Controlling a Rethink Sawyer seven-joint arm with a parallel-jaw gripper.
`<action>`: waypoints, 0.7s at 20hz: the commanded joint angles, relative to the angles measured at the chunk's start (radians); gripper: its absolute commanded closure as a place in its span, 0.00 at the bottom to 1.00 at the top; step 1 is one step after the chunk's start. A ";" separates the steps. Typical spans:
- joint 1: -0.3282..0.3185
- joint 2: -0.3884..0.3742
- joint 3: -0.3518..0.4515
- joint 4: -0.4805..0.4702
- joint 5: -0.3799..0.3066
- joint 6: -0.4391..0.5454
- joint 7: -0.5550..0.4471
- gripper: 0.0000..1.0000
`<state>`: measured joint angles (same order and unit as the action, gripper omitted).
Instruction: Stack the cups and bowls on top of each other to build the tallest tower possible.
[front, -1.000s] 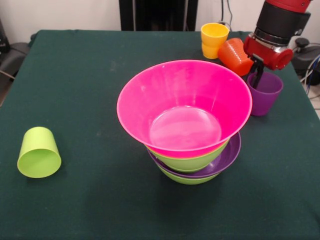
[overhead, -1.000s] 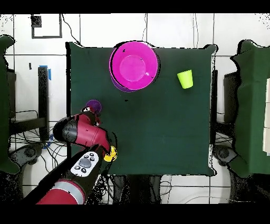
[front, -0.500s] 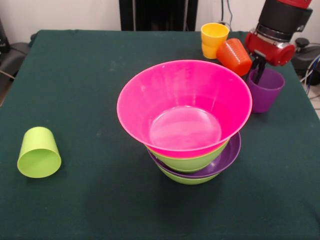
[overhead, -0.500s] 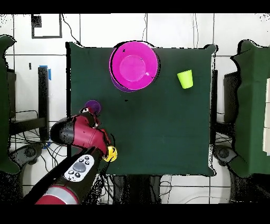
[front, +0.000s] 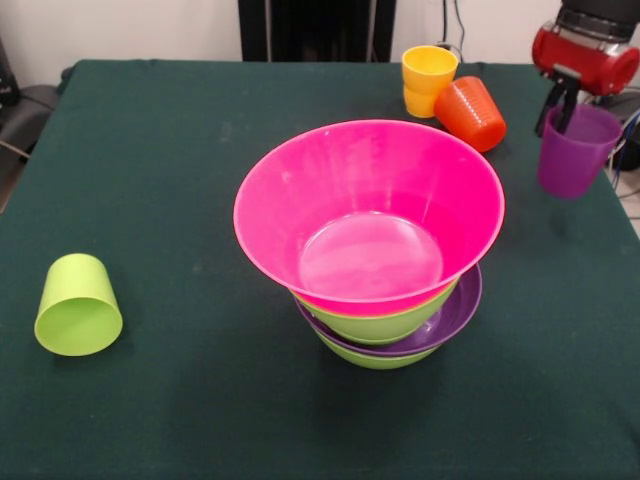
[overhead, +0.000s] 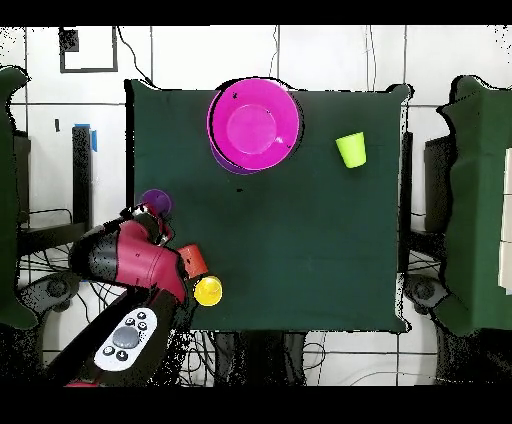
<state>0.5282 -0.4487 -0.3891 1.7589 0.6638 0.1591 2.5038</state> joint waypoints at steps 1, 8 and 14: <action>0.007 -0.090 0.036 0.009 -0.026 0.167 0.139 1.00; -0.019 -0.199 -0.006 0.002 -0.072 0.309 0.098 1.00; -0.041 -0.287 -0.070 -0.039 -0.136 0.497 0.062 1.00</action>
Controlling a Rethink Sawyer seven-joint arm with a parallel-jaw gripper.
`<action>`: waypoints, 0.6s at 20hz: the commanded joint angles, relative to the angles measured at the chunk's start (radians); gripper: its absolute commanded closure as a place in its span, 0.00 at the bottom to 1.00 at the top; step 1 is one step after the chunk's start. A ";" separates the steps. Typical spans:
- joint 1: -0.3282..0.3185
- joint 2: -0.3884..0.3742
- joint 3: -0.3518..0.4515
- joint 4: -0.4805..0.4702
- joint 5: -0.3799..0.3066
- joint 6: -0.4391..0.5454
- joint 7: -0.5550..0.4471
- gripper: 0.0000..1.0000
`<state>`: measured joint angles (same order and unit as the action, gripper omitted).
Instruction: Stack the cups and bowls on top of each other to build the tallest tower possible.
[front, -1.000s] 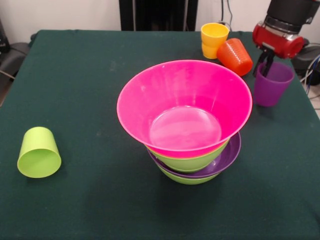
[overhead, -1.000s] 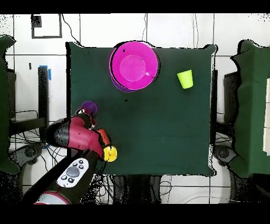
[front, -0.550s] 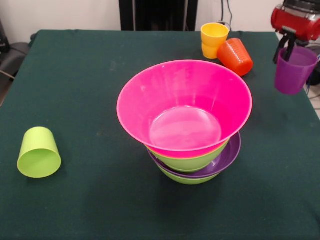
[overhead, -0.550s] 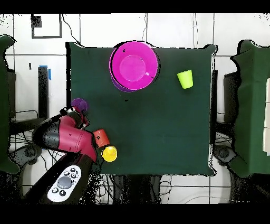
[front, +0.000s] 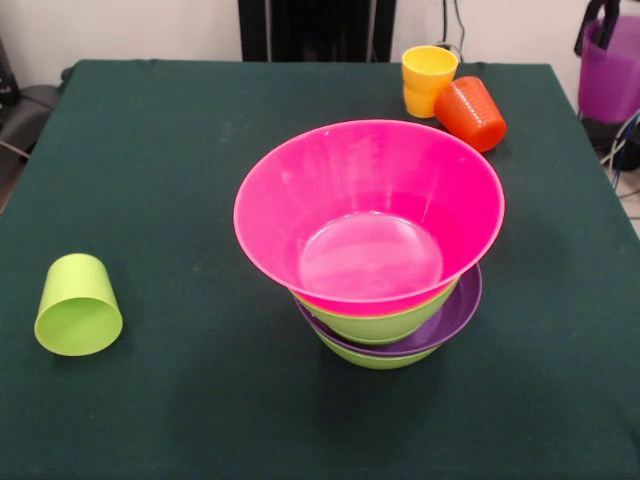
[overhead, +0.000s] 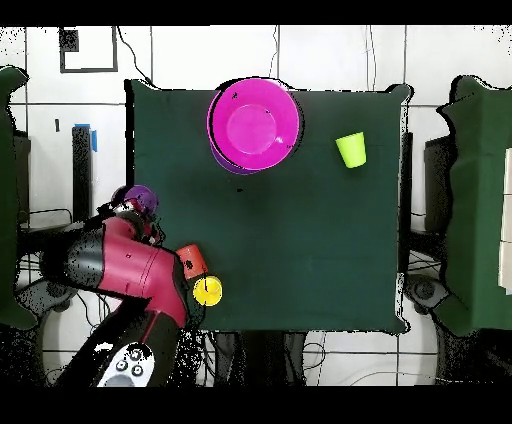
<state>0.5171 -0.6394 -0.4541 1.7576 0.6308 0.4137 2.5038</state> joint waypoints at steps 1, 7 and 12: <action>-0.035 -0.105 -0.011 -0.044 -0.112 0.262 0.059 1.00; -0.051 -0.132 -0.014 -0.062 -0.143 0.313 0.053 1.00; -0.091 -0.141 -0.007 -0.095 -0.175 0.355 0.021 1.00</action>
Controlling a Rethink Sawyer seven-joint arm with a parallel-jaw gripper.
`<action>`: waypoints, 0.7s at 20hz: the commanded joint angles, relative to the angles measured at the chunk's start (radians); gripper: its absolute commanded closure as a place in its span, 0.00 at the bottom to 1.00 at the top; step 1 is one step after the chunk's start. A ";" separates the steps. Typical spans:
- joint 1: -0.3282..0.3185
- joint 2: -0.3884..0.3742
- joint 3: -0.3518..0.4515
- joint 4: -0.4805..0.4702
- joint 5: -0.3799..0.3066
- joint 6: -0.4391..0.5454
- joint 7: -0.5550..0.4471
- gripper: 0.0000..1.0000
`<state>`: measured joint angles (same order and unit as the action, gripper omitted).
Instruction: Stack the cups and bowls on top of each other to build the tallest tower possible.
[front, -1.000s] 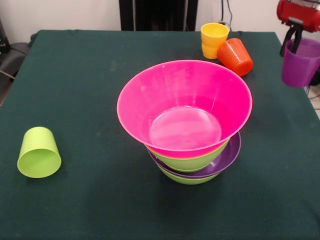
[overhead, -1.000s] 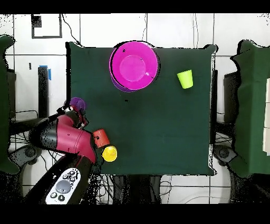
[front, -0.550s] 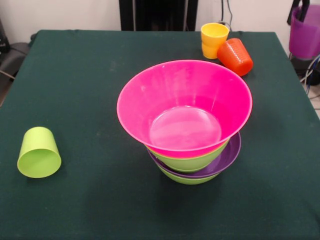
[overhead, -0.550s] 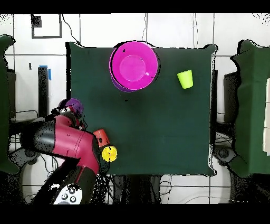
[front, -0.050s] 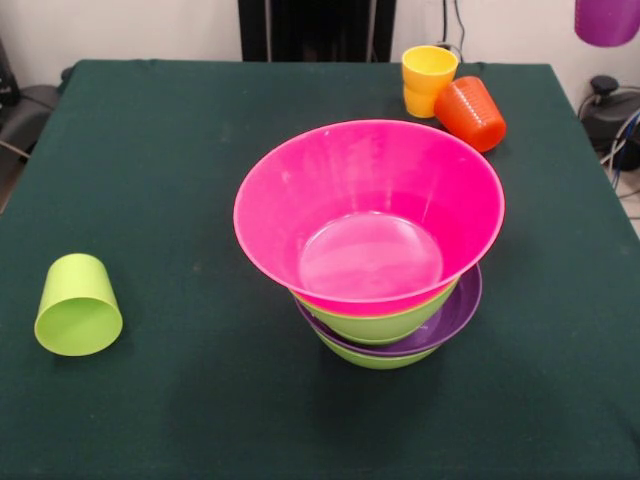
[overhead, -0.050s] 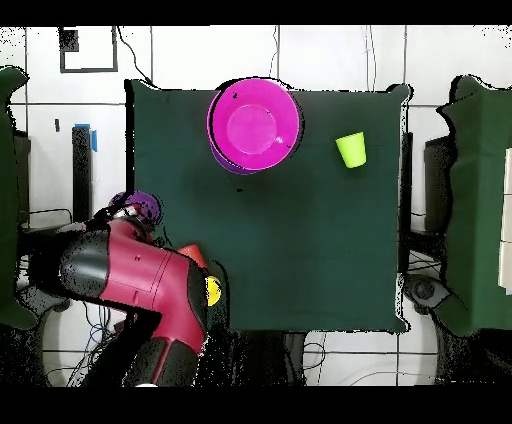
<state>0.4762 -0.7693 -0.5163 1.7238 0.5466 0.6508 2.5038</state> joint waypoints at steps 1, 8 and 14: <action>-0.061 -0.012 0.058 -0.070 -0.099 0.127 0.013 1.00; -0.146 -0.004 0.120 -0.066 -0.131 0.074 -0.051 1.00; -0.209 -0.003 0.171 -0.056 -0.163 0.037 -0.090 1.00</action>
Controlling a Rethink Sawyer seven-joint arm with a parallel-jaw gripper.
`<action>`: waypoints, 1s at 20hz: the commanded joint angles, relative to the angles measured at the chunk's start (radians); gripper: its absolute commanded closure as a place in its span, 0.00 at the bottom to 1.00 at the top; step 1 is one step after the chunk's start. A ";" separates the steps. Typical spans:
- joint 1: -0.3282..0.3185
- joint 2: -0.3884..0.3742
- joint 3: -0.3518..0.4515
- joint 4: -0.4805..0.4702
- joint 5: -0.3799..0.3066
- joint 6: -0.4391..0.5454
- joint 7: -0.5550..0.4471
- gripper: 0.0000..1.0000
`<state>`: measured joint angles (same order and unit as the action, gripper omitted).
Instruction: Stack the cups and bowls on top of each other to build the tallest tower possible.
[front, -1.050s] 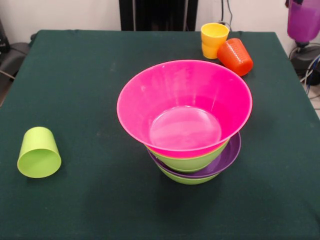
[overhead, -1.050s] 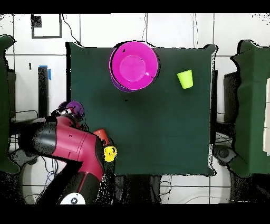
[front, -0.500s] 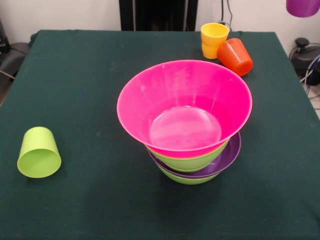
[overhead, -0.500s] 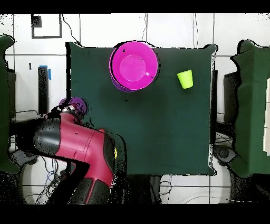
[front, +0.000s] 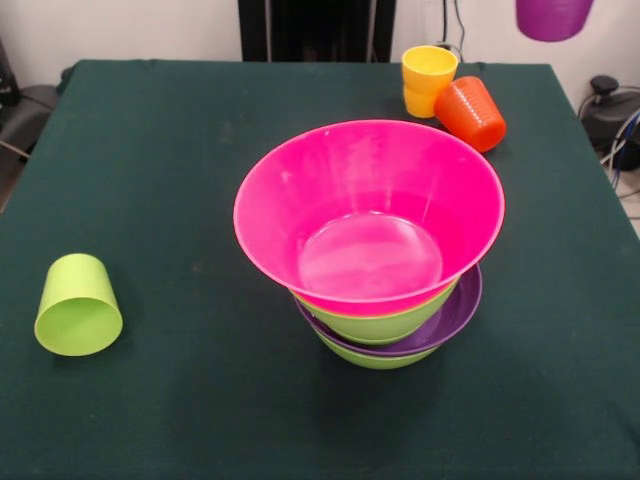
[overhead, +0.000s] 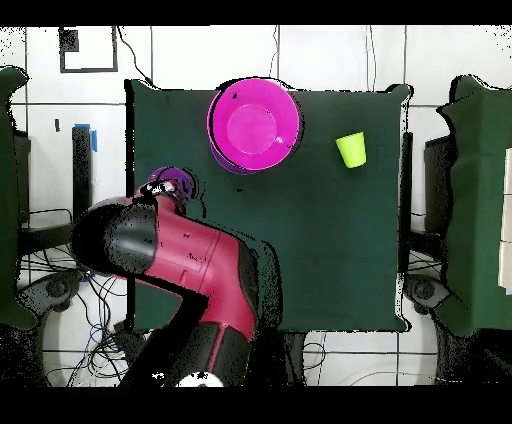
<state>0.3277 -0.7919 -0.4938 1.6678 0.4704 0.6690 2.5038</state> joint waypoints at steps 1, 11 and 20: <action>-0.070 0.021 0.156 -0.001 -0.092 0.014 -0.095 1.00; -0.137 0.004 0.205 -0.026 -0.156 0.044 -0.119 1.00; -0.193 -0.006 0.257 -0.039 -0.202 0.055 -0.130 1.00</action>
<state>0.1647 -0.7941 -0.3737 1.6614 0.3484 0.6690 2.5038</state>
